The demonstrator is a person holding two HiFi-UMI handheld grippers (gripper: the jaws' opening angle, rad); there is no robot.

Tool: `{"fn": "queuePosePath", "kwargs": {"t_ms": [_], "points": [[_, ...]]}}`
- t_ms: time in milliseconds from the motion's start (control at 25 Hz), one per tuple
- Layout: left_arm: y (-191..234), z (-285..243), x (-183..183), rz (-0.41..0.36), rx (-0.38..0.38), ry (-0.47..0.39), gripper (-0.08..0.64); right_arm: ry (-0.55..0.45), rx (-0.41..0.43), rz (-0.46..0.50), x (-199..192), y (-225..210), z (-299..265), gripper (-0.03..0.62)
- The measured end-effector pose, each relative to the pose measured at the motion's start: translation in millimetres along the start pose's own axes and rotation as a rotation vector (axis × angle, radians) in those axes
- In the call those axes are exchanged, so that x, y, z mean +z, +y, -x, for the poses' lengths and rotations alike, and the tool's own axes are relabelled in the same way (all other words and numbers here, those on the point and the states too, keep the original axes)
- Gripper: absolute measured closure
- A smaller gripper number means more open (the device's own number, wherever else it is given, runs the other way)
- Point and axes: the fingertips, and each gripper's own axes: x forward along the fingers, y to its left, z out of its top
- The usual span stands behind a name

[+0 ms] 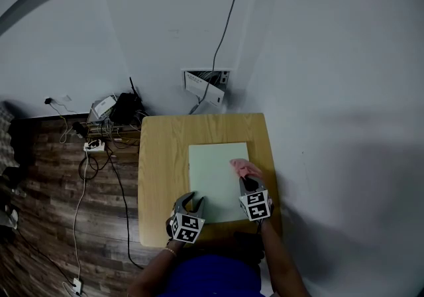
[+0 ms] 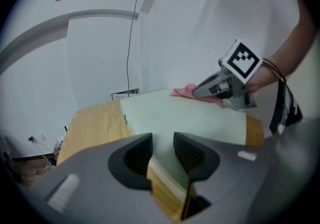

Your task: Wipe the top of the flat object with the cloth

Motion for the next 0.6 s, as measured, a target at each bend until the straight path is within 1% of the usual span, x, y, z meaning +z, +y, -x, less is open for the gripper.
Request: {"fn": "queuePosePath", "kwargs": {"t_ms": [160,320,440,600], "points": [[1,0,-1,0.004,-0.002,0.003,0.426,-0.123,0.012,-0.043,34,6,22,0.577],[2,1,1,0.001,-0.003,0.003,0.426,-0.237,0.065,-0.049,67,21,47,0.577],[1,-1,0,0.001,-0.002,0.004,0.426,-0.29,0.119,-0.037,81,37,58,0.577],[0,1,0,0.002,-0.002,0.003,0.426,-0.329,0.18,-0.022,95,58,69,0.577]]}}
